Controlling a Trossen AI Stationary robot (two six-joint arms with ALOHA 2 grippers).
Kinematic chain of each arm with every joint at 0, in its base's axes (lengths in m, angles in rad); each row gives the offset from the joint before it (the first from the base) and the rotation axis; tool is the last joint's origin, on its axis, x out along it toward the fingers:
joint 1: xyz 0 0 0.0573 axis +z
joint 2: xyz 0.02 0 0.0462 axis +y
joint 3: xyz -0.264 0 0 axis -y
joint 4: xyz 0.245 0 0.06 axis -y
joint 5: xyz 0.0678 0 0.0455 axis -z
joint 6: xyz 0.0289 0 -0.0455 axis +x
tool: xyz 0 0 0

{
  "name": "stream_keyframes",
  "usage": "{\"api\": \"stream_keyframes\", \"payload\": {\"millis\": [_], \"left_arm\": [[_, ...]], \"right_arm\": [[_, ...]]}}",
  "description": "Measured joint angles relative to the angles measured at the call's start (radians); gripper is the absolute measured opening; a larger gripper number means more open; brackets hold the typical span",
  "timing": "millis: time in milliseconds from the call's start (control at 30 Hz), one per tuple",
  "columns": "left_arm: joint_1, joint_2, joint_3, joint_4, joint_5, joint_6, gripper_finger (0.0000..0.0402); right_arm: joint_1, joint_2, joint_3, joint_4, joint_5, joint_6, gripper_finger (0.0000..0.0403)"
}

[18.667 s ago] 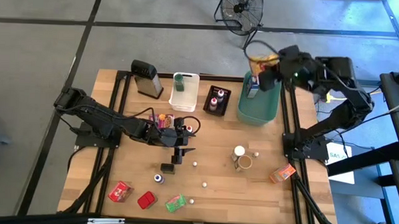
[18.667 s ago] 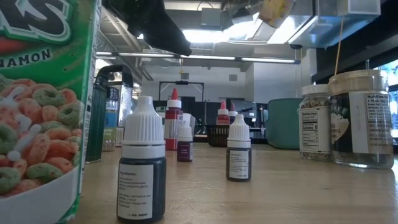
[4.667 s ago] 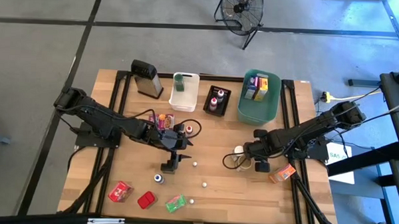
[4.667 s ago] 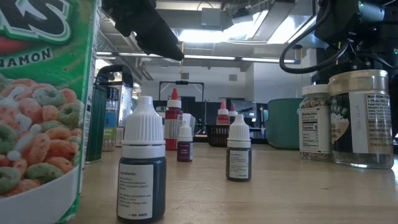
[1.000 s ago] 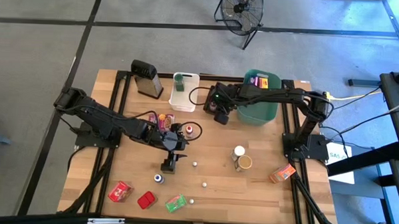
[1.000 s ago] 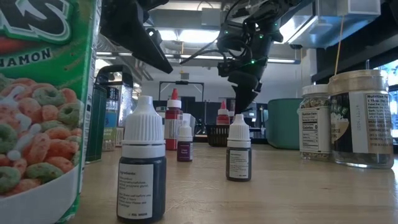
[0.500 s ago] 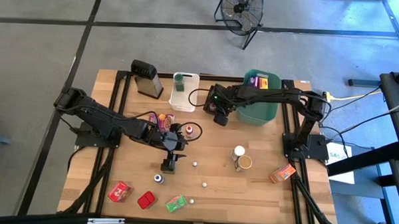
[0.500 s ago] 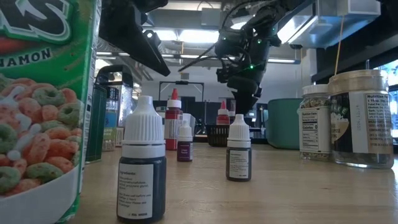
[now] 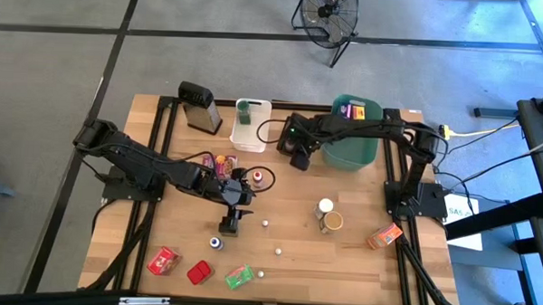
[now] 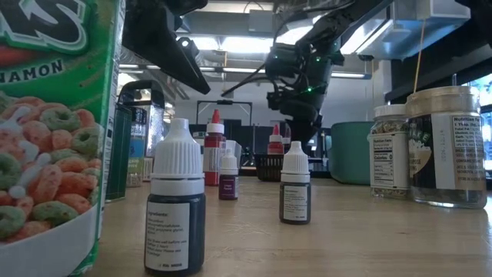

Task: Pick & Place Kitchen Items
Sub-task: Put the small red food coloring bottle into the black bin

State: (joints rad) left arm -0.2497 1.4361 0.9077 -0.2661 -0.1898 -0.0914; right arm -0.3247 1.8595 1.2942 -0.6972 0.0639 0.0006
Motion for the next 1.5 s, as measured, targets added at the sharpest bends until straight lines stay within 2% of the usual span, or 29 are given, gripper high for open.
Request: {"api": "stream_keyframes", "payload": {"millis": [167, 1167, 1500], "left_arm": [[0.0, 0.0, 0.0, 0.0, 0.0, 0.0, 0.0243], [0.0, 0.0, 0.0, 0.0, -0.002, 0.0, 0.0244], [0.0, 0.0, 0.0, 0.0, -0.001, 0.0, 0.0244]], "right_arm": [[-0.016, 0.0, 0.0, -0.002, -0.047, 0.01, 0.0078], [-0.024, 0.083, 0.003, 0.017, -0.039, -0.008, 0.0078], [-0.024, 0.087, 0.016, 0.002, -0.057, -0.012, 0.0099]]}}
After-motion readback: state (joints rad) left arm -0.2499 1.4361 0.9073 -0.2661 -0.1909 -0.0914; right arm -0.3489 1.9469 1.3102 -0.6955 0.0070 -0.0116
